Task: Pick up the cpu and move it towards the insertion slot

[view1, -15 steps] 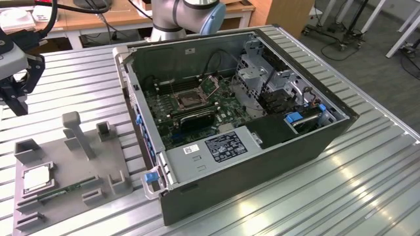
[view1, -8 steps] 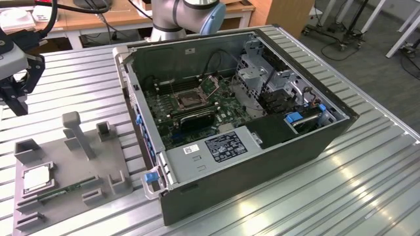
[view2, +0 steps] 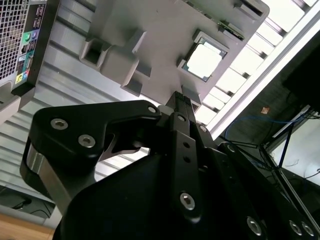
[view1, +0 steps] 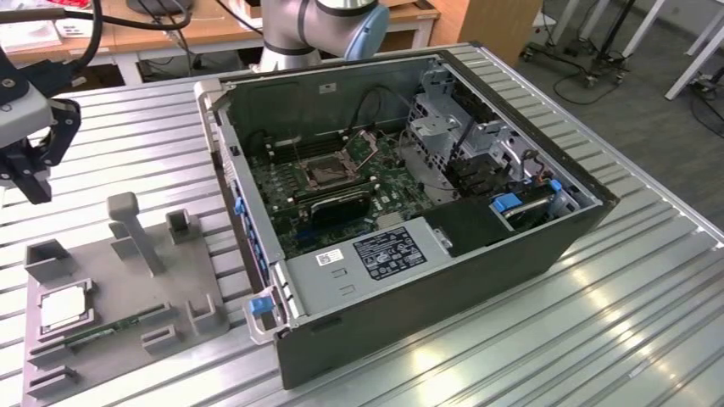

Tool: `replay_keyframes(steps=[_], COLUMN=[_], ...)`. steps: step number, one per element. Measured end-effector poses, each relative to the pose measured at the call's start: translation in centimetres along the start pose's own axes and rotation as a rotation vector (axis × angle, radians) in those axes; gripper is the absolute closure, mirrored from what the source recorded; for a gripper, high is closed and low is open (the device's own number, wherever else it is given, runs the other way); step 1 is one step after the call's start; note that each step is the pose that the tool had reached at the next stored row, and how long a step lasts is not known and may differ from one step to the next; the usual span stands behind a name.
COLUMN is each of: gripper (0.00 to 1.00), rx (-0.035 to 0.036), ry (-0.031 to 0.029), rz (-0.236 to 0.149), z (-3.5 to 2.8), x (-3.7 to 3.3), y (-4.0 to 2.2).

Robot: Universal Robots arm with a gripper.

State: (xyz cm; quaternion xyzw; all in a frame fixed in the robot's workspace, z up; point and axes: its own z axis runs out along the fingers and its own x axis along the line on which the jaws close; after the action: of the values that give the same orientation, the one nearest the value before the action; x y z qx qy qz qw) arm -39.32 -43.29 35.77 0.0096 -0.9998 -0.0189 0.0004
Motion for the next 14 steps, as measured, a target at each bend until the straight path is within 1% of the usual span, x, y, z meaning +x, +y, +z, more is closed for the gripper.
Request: replay_keyframes(steps=[6,14], gripper=[0.89,0.89], rx=[0.0000,-0.0002], ry=[0.0000,-0.0002], rz=[0.000,0.000], z=[0.55,0.61], x=[0.00,0.01], y=[-0.02,-0.04])
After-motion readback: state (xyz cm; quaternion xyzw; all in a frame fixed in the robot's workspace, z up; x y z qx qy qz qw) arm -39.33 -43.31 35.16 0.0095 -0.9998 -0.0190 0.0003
